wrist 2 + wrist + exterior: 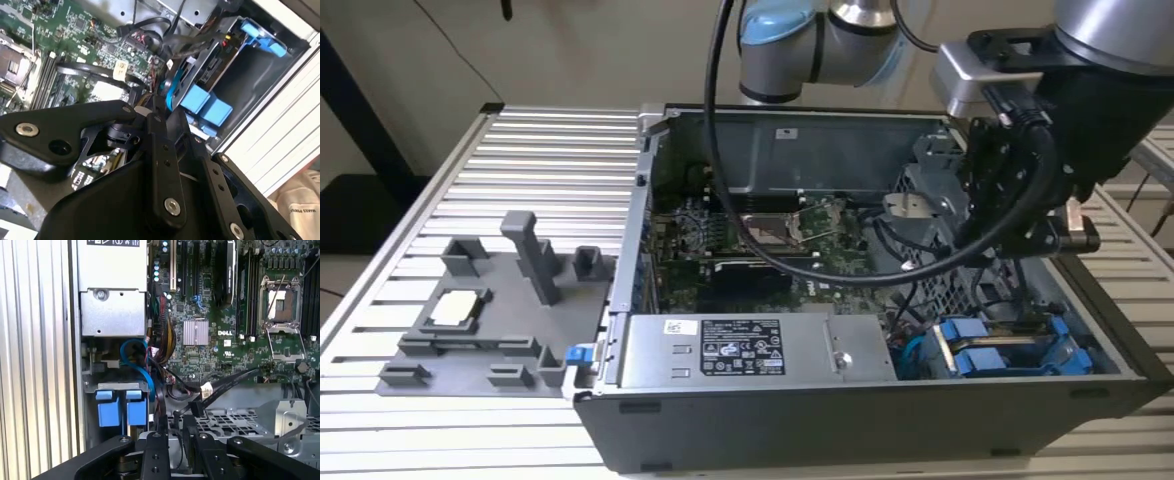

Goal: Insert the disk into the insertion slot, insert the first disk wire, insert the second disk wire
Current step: 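Insert the second disk wire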

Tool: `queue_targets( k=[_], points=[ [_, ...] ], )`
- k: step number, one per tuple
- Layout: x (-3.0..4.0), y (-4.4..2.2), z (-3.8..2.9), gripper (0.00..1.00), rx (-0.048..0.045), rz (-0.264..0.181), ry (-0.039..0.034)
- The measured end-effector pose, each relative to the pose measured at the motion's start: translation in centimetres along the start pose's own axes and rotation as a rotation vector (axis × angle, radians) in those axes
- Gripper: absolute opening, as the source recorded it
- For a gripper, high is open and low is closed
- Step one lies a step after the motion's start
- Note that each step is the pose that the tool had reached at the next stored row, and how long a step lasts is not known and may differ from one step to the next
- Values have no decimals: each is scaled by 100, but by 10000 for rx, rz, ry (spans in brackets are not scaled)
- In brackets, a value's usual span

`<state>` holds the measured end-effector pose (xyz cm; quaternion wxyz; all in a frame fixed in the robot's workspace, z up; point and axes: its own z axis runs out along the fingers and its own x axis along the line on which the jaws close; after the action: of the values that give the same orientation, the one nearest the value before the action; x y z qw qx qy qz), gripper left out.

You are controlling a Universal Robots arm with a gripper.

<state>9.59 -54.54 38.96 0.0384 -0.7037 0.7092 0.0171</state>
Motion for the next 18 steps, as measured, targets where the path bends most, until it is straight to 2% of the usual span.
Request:
queue_targets(
  k=[4, 7, 9, 13, 14, 18],
  points=[
    [1, 82, -2, 27, 0, -1, 0],
    [-2, 84, -2, 27, 0, -2, 4],
    [-33, 85, 5, 27, 1, -2, 24],
    [-145, 89, 29, 27, 21, -4, 62],
    [-165, 92, 35, 27, 38, -36, 99],
    [-190, 94, 66, 27, 69, -499, 181]
  ],
)
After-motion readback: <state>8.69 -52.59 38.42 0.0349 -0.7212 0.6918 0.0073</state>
